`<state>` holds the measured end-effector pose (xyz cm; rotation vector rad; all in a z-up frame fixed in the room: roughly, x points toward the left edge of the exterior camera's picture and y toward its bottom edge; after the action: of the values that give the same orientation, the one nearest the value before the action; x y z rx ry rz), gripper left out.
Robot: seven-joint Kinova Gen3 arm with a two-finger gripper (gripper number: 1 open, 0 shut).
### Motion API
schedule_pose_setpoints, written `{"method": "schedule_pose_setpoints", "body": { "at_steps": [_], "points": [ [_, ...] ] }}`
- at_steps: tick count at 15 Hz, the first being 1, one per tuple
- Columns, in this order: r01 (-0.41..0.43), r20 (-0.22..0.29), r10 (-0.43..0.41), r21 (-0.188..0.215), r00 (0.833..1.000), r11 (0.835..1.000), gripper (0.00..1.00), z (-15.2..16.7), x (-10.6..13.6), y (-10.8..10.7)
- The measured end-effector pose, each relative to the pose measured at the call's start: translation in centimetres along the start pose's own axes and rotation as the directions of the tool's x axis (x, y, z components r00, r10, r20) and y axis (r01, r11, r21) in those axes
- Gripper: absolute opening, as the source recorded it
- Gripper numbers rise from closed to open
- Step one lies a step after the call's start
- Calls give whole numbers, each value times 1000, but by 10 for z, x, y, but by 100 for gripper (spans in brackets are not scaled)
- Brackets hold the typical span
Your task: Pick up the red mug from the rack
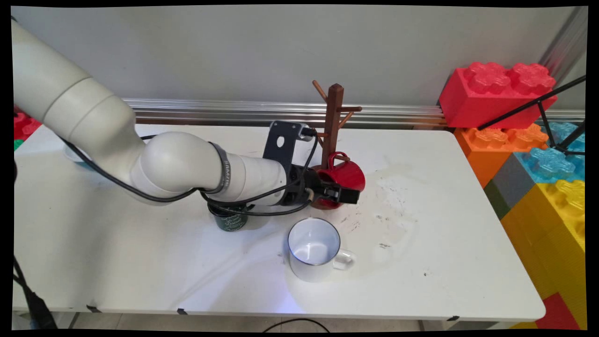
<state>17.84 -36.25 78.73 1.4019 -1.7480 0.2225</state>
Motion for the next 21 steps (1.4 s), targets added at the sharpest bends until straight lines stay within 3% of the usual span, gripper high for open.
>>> {"method": "schedule_pose_setpoints", "body": {
  "at_steps": [21],
  "points": [
    [30, 19, -30, -34, 999, 999, 100, 42, 15, -7]
  ]
}}
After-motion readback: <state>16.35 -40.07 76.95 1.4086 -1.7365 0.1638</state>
